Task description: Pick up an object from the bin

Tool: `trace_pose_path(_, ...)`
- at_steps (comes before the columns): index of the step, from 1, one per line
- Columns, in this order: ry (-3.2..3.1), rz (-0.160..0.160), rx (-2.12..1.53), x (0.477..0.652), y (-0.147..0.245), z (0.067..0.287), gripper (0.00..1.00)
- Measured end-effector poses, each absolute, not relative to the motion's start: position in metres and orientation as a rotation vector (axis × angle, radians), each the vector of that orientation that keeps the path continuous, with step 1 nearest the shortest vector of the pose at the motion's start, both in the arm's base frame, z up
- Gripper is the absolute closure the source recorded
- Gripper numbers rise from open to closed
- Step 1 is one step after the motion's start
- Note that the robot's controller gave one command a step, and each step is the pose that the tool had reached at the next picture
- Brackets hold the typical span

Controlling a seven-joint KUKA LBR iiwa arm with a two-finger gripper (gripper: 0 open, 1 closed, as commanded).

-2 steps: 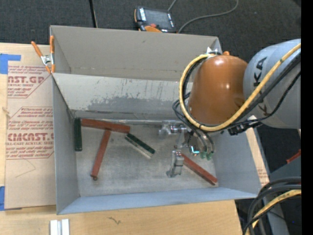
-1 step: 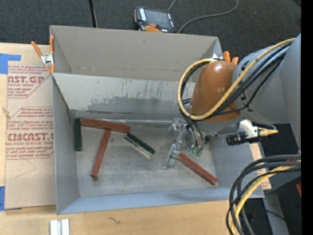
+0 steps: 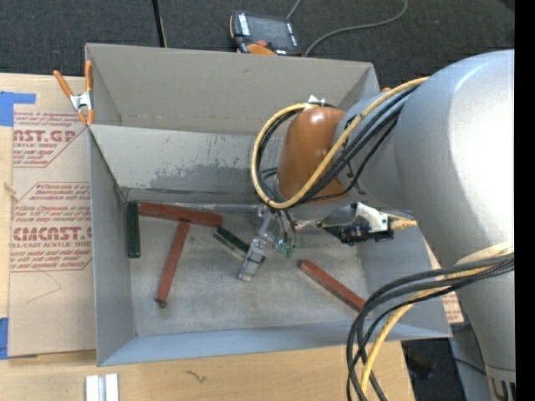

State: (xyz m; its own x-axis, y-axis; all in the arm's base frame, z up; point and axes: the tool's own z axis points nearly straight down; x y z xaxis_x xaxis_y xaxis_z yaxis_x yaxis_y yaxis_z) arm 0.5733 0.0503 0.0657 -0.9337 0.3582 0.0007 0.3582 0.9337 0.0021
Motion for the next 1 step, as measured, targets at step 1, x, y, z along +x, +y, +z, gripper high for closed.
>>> trace_pose_path(1, -3.088, -0.002, -0.576, 0.5731, 0.0479, 0.0703, 1.00)
